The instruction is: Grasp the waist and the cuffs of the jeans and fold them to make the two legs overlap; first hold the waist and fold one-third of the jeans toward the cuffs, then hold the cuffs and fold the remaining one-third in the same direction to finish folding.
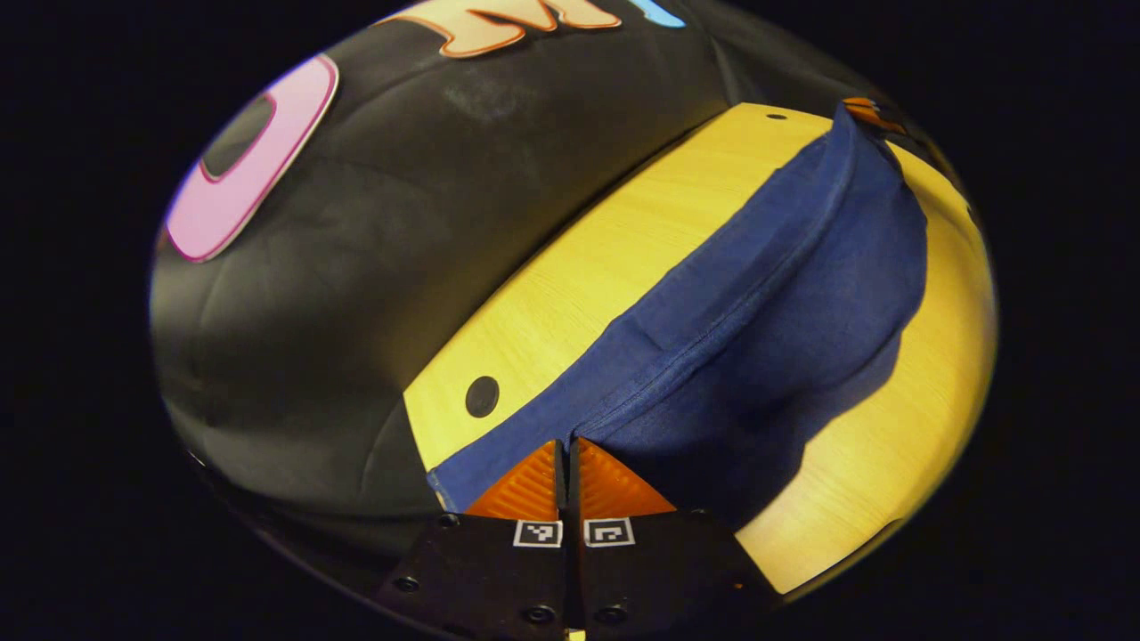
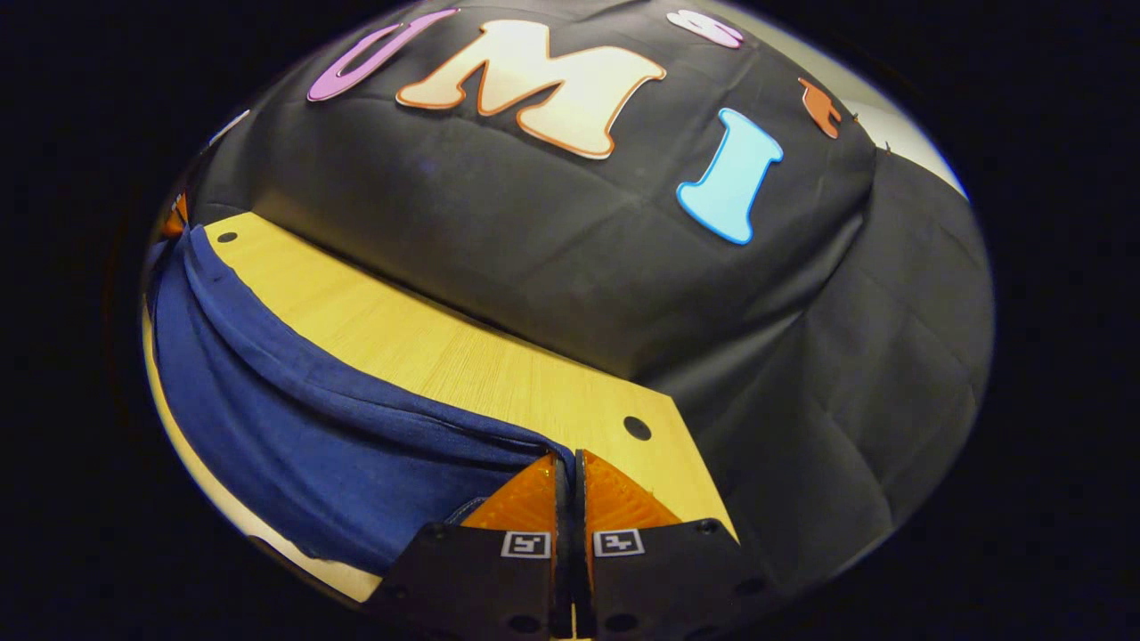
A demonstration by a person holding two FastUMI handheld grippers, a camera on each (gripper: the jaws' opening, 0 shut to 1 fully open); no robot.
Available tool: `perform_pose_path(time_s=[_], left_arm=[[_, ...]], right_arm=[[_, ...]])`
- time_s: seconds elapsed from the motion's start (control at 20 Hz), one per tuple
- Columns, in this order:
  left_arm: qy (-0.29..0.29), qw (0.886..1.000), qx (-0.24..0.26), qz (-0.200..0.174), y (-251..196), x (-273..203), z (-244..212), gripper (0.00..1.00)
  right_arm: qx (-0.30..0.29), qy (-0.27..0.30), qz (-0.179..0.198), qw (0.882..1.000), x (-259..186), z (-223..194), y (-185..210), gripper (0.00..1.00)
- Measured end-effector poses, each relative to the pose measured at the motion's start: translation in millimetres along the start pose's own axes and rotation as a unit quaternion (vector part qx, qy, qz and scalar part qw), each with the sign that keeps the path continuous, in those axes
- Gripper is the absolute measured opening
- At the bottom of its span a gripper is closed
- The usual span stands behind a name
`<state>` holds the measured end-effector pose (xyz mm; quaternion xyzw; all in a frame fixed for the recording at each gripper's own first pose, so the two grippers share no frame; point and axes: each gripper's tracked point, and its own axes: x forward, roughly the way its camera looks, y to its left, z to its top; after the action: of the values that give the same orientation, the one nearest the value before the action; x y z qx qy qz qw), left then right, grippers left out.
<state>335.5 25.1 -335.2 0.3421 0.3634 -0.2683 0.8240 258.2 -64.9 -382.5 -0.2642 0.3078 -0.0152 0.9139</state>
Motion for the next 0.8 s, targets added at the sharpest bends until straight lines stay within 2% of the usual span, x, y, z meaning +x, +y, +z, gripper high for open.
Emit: perform_pose_path(time_s=[0.1,0.2,0.3,0.35,0.4,0.5,0.55,0.6,0.8], left_arm=[[0.001,1.0,-0.021,0.003,3,20,-2,0.0],[0.0,0.999,-0.046,0.026,7,34,-1,0.0],[0.0,0.997,-0.054,0.052,11,33,-6,0.67],[-0.005,0.996,-0.07,0.049,6,23,-1,1.0],[-0.02,0.994,-0.087,0.056,3,23,11,0.93],[-0.055,0.988,-0.126,0.069,3,6,29,0.94],[-0.069,0.984,-0.146,0.068,1,-4,38,0.87],[-0.087,0.98,-0.165,0.068,-7,-18,47,0.95],[-0.141,0.963,-0.224,0.051,-36,-68,79,0.95]], right_arm=[[0.014,0.018,0.003,1.0,21,-12,8,0.05],[0.03,0.039,-0.015,0.999,28,-24,1,0.52],[0.07,0.036,-0.031,0.996,25,-26,-12,1.0],[0.087,0.036,-0.037,0.995,22,-26,-19,0.99],[0.104,0.039,-0.045,0.993,16,-31,-31,1.0],[0.142,0.053,-0.059,0.987,3,-51,-55,0.99],[0.169,0.069,-0.062,0.981,-2,-67,-63,1.0],[0.193,0.083,-0.064,0.976,-3,-82,-69,0.99],[0.29,0.119,-0.081,0.946,4,-130,-95,0.99]])
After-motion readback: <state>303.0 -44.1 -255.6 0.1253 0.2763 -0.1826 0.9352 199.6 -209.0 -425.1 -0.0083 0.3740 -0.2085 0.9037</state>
